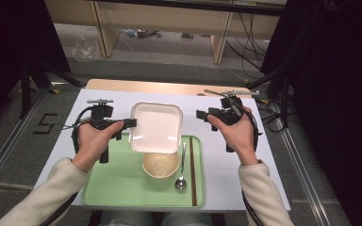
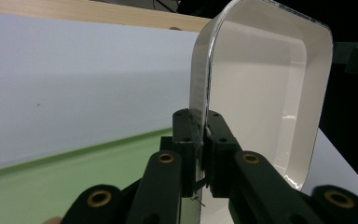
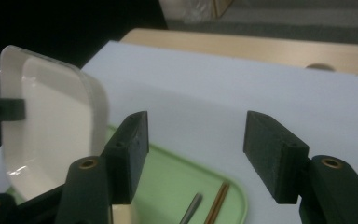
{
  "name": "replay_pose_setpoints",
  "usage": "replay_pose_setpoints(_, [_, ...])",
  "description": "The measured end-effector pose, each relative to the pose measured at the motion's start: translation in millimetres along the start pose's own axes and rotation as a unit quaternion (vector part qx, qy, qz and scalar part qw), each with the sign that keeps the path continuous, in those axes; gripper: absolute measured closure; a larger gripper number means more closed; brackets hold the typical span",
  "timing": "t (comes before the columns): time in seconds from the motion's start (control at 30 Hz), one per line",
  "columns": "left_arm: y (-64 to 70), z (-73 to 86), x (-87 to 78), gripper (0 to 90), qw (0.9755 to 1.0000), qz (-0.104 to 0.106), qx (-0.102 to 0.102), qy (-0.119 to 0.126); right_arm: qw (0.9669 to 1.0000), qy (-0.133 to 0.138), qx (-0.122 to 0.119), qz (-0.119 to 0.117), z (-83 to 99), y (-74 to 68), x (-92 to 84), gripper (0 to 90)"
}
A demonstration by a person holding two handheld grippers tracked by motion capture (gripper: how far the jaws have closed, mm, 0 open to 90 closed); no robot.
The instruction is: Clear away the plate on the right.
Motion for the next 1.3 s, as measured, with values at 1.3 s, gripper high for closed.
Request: replay_pose_setpoints(1.3, [-116.8,54.7,-54.0,84.1,0.9937,-0.054,-0.076,-0.063,0.9947,0.082,0.02,0.058,5.3,54.7,-8.3,40.7])
Point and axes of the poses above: each handheld gripper's, and its own axes: x roughly forward along the jaws, z roughly out of its underside, y roughly to its right, the point moved 9 cm from there along x, roughly forward along the jaws, and after that the axes turned 2 degrees about -x, right-handed, at the moved point
